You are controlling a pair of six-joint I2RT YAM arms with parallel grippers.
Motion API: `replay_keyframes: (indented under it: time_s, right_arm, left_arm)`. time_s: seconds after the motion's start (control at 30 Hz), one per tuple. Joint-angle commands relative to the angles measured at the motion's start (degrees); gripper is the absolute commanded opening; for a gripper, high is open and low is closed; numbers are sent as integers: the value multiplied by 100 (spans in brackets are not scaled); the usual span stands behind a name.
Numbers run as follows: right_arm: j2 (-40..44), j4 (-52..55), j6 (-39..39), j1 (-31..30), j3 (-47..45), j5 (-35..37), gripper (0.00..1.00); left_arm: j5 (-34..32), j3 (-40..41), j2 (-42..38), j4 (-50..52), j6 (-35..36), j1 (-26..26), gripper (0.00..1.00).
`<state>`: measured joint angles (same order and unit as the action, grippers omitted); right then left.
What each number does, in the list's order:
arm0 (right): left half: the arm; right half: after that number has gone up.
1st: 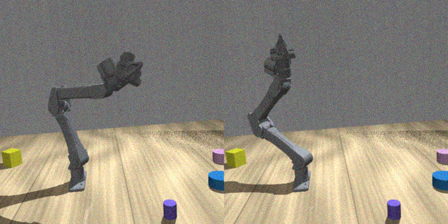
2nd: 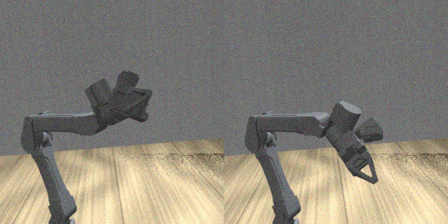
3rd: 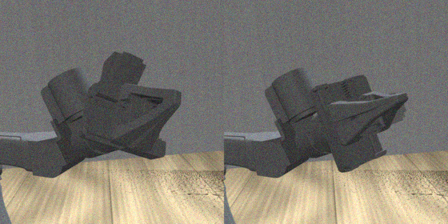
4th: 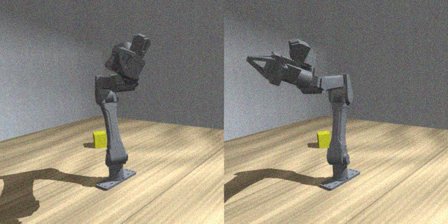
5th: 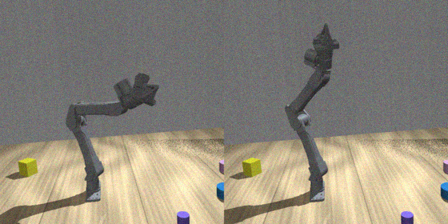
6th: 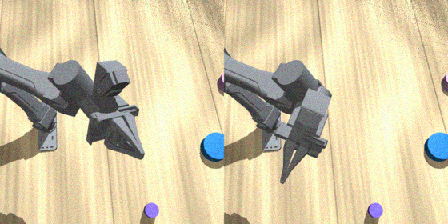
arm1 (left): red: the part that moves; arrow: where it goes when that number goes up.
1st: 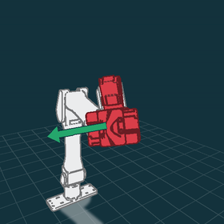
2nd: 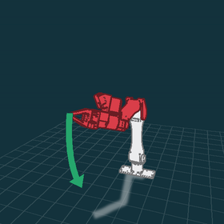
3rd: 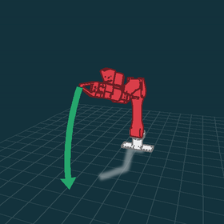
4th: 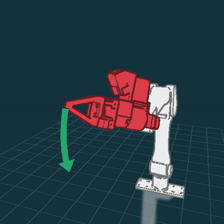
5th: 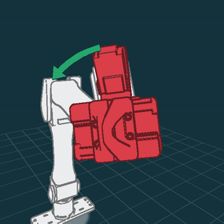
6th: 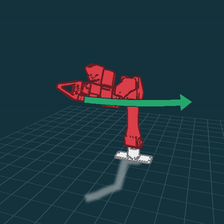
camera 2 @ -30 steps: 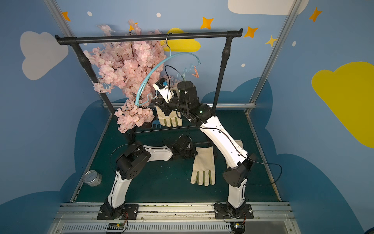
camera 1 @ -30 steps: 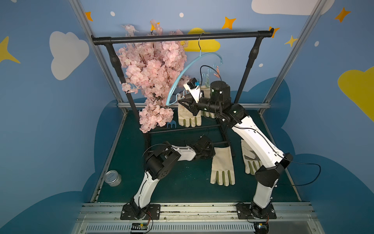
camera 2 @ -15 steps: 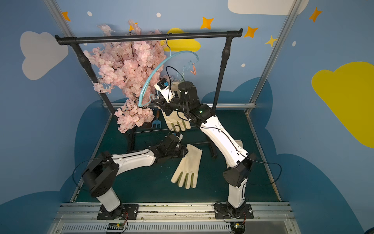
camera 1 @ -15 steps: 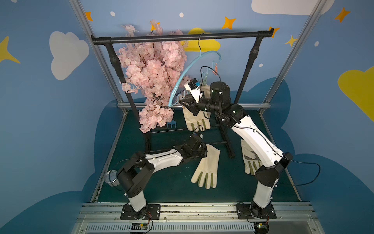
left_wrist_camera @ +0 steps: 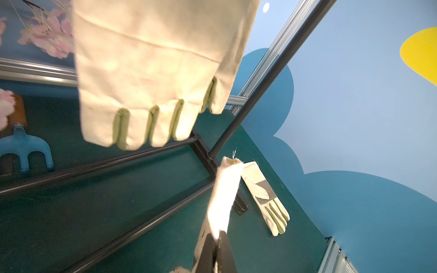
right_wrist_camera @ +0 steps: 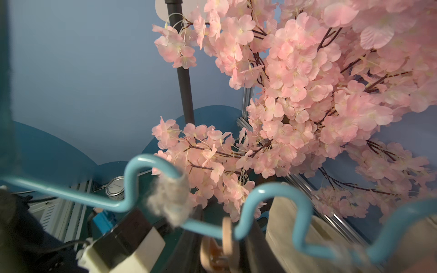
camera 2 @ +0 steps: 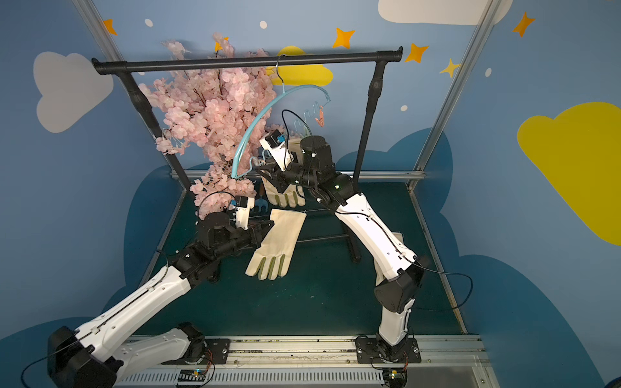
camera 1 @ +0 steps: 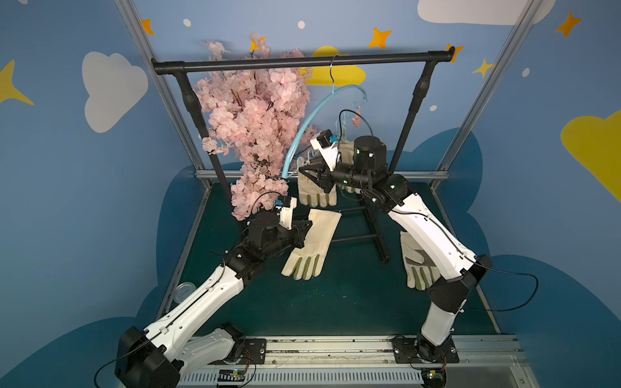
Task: Clip the gloves onto a hanger to dry
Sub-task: Pick up the glove from the center of the board, then clamp the glove onto the hanger.
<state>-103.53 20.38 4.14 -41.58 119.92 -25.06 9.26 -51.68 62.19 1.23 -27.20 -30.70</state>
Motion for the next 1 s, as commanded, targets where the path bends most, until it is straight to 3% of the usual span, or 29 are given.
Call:
replay_keyframes:
  time_s: [0.0, 0.33, 0.53, 0.97]
  right_arm:
    - [266, -207, -267, 88, -102, -265, 26]
    - [327, -488, -610, 216, -240, -738, 26]
    - [347, -740, -870, 325, -328, -1142, 25]
    - [311, -1010, -1143, 471, -408, -1459, 25]
  left_arm:
    - [1104, 60, -116, -164, 101, 443, 3]
    - [2848, -329, 96, -917, -350, 1769, 3]
    - [3720, -728, 502, -1407, -719, 2260, 3]
    - [4908, -1295, 995, -1950, -1239, 2528, 3]
